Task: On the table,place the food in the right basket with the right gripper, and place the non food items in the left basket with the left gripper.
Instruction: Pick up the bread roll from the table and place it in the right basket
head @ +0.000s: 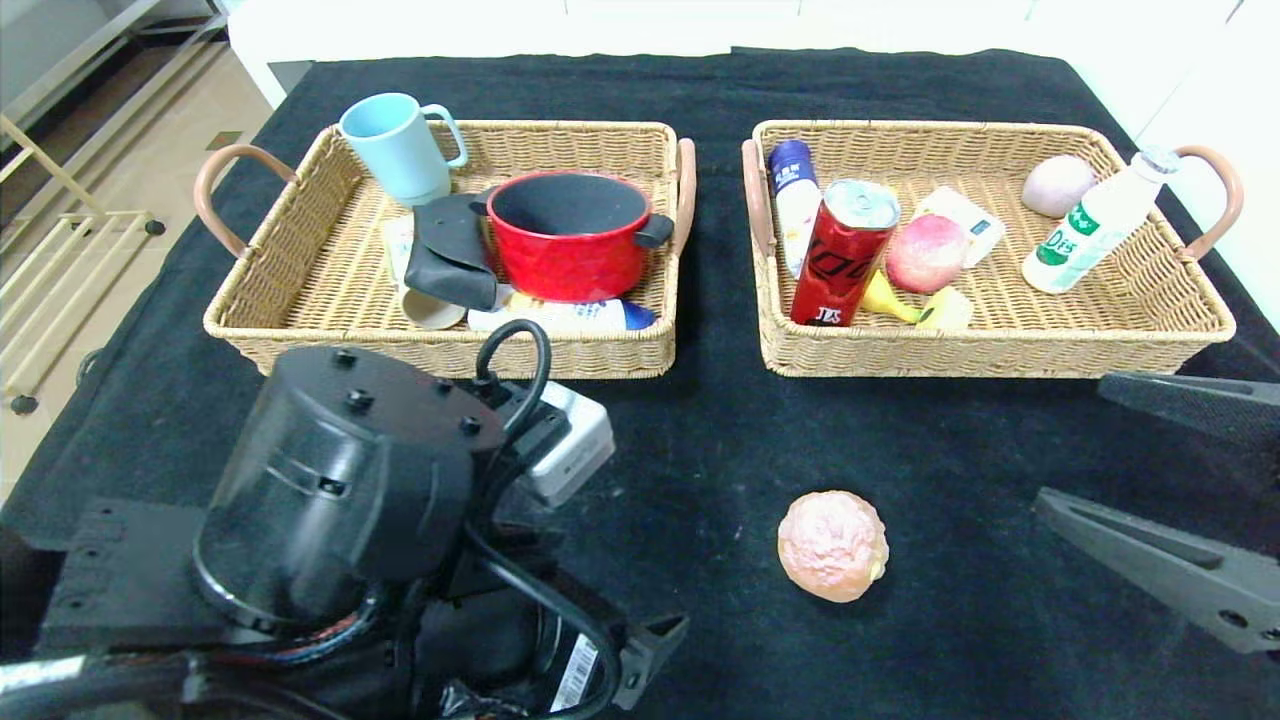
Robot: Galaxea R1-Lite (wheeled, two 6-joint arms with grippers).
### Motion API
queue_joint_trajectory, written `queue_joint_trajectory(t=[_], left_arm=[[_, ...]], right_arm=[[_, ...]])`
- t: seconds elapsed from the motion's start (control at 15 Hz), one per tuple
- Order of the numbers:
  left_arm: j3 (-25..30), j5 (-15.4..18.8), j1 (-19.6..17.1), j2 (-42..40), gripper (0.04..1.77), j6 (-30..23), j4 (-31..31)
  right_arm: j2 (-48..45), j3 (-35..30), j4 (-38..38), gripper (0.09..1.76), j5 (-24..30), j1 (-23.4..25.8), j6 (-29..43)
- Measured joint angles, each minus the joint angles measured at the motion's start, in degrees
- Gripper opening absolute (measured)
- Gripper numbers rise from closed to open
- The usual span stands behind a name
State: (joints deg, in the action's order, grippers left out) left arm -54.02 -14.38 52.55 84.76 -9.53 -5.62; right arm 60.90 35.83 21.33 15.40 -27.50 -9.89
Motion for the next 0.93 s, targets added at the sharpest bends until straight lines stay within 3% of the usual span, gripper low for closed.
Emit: queue_joint_trajectory(t=[0.07, 0.27, 0.33, 0.67, 0.93], left_arm=[[1.4, 2.5, -1.1, -1.5, 1.71, 1.5, 0.9], [4.9, 15.1, -6.5, -6.4, 1.71, 10.4, 1.4], [5.6, 17.2, -8.7, -7.7, 1.71, 12.1, 1.6], [10.0, 21.8, -15.7, -10.3, 1.72, 19.6, 12.4], [12.2, 23.9, -19.8, -11.0, 1.72, 20.7, 15.9]], right_arm=[[0.2, 0.1, -0.1, 1.71, -0.1, 0.0, 0.1], [1.3, 0.3, -0.1, 1.71, -0.2, 0.0, 0.3], [1.8, 0.2, -0.1, 1.71, -0.4, -0.1, 0.3], [4.8, 0.5, 0.0, 1.71, -5.3, -1.0, 0.4], [5.9, 2.8, -4.5, 1.71, -15.7, -5.5, 1.4]])
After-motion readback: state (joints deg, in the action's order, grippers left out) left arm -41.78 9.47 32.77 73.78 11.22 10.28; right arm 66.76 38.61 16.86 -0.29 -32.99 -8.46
